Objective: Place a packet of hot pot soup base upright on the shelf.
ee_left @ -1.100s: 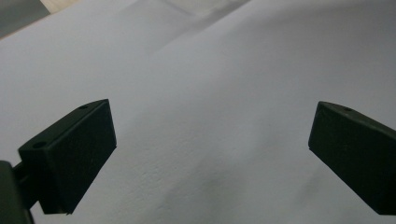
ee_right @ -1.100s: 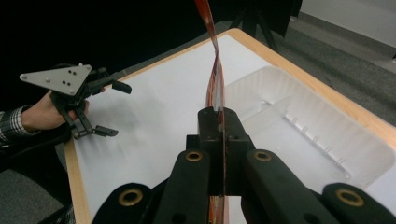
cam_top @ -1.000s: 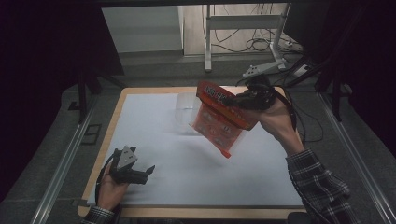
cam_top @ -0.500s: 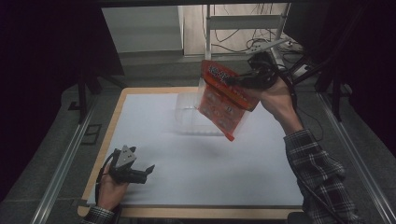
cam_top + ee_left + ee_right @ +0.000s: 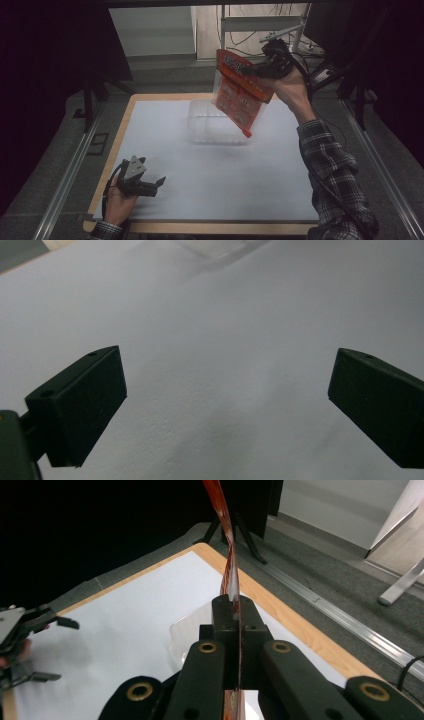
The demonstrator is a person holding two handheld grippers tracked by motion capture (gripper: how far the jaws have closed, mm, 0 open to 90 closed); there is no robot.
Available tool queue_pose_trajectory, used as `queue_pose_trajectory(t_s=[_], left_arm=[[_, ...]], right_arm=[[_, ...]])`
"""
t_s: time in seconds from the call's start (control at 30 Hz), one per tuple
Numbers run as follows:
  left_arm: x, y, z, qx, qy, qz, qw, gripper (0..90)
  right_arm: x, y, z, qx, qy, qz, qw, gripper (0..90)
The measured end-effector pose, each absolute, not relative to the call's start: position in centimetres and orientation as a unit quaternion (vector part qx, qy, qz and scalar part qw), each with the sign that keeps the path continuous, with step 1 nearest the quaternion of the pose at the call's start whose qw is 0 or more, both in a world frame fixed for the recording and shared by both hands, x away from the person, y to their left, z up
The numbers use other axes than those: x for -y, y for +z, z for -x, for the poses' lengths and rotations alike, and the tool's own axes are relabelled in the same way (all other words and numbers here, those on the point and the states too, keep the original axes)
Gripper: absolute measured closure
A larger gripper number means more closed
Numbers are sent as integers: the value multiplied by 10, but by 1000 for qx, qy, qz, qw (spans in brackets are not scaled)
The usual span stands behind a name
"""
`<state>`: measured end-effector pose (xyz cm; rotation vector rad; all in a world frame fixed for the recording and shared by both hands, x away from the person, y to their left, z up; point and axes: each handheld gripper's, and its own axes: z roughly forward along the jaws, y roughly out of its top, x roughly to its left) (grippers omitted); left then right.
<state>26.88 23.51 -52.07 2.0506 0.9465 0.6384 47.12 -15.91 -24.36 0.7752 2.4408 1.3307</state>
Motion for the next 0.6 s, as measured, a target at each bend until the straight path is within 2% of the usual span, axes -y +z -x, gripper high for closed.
queue_pose_trajectory(t_s=[0.23, 0.6], left_arm=[[-235, -521, -269, -371, 253, -805, 386, 16], [-235, -522, -269, -371, 255, -805, 385, 16]], right_arm=[[152, -253, -496, -838, 455, -271, 132, 894], [140, -275, -516, -843, 442, -277, 130, 894]])
